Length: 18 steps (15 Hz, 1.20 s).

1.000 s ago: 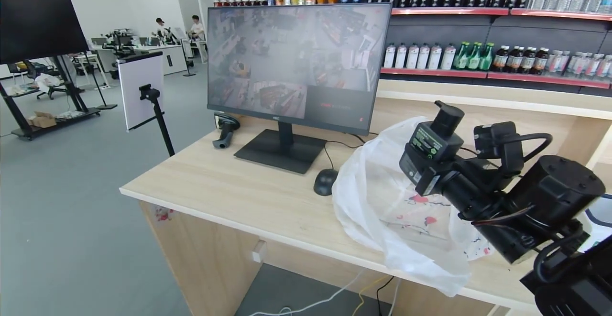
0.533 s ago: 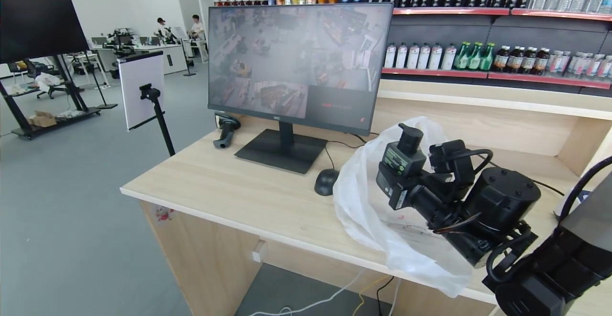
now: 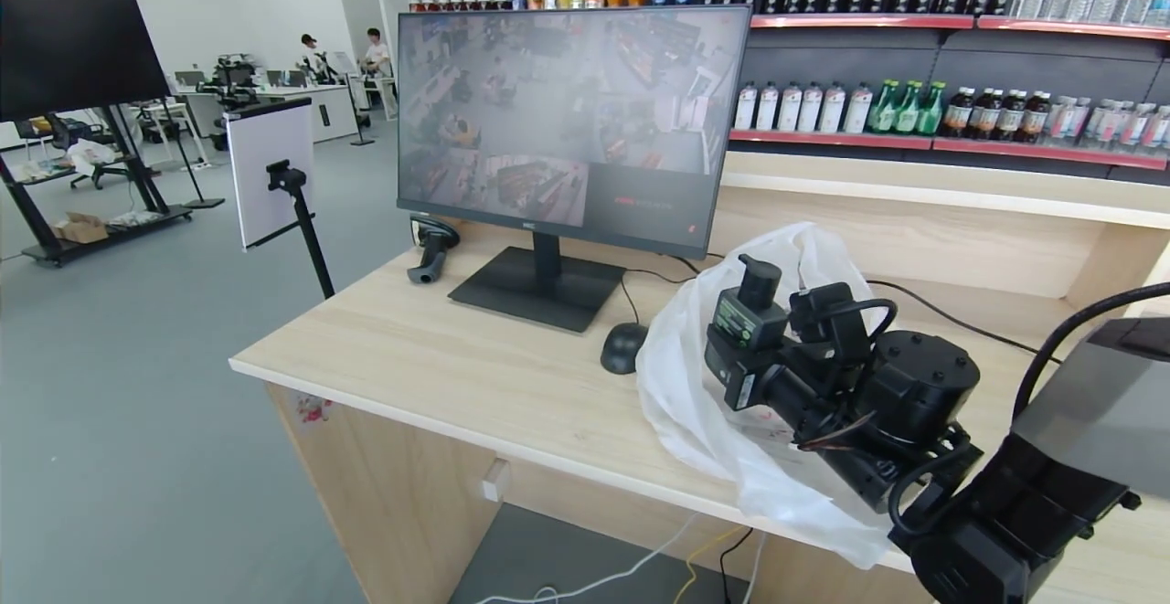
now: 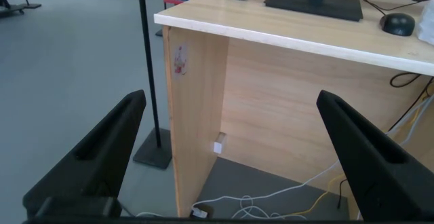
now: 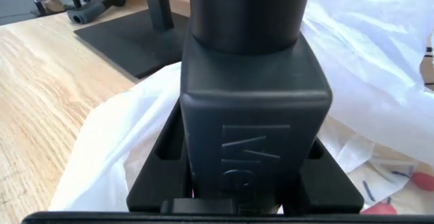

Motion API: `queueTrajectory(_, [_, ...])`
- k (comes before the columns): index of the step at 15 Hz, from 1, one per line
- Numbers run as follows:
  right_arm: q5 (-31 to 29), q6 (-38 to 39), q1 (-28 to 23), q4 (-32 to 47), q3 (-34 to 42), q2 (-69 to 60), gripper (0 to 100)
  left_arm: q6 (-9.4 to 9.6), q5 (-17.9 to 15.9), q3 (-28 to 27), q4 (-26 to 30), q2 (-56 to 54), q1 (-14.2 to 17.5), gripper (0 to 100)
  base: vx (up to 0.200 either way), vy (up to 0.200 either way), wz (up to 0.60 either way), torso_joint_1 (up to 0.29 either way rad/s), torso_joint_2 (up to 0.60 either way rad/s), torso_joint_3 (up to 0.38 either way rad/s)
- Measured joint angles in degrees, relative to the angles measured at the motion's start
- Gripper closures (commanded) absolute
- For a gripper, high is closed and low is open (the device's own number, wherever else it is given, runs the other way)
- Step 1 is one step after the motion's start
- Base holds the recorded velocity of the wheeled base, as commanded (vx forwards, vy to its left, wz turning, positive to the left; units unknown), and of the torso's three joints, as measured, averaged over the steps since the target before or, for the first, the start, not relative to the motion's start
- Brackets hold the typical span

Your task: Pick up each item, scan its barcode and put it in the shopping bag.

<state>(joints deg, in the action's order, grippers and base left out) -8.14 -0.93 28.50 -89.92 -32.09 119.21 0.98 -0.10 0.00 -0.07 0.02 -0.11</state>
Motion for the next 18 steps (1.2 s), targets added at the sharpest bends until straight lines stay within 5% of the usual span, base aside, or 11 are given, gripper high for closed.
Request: queueTrajectory(18, [-0.04,0.98,0.02,-0.24,-1.87,5.51,100,-0.09,0.0,0.0,-0.04,0.0,0.0,0,0.0,0.0,0.0,0.0,0.0,0.0])
